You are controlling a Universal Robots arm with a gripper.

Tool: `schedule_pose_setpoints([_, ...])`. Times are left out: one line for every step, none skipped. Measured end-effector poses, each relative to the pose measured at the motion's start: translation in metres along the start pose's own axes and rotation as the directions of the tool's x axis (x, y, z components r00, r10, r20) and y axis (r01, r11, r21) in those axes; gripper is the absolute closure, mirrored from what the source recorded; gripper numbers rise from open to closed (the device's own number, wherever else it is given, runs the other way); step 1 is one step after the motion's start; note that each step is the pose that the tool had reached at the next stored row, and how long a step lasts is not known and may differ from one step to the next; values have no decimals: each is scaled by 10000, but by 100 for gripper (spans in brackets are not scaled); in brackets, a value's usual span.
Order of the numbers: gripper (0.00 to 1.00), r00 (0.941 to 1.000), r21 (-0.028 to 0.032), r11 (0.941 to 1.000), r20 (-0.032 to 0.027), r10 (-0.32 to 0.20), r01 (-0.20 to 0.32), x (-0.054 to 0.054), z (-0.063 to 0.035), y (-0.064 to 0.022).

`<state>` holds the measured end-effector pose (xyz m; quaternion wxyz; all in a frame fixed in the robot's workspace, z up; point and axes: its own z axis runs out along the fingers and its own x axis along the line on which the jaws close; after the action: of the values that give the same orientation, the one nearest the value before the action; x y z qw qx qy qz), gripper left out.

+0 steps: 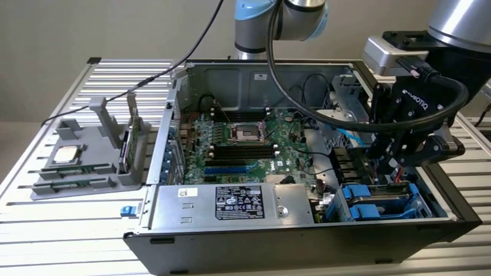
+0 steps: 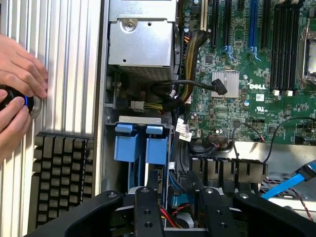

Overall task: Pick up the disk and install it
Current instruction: 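Insert the first disk wire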

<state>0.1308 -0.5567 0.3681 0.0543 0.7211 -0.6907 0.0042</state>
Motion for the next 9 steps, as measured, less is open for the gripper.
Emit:
schedule_pose_setpoints([65,10000,0,10000,0,-3,3,0,2,-1])
schedule_pose_setpoints([65,10000,1,10000,-1,-7,7,0,4,-1])
schedule_pose_setpoints([71,10000,1,10000,-1,-10,10,0,6,-1])
schedule_pose_setpoints([78,10000,1,10000,0,-13,13,0,7,-1])
schedule_pose_setpoints([78,10000,1,10000,-1,-16,16,-1,9,-2])
schedule_pose_setpoints([84,10000,1,10000,-1,-18,18,-1,10,-2])
schedule_pose_setpoints([84,10000,2,10000,-2,-20,20,-1,11,-2])
schedule_pose_setpoints([84,10000,2,10000,-1,-21,21,-1,12,-2])
schedule_pose_setpoints([84,10000,2,10000,-2,-22,22,-1,12,-2])
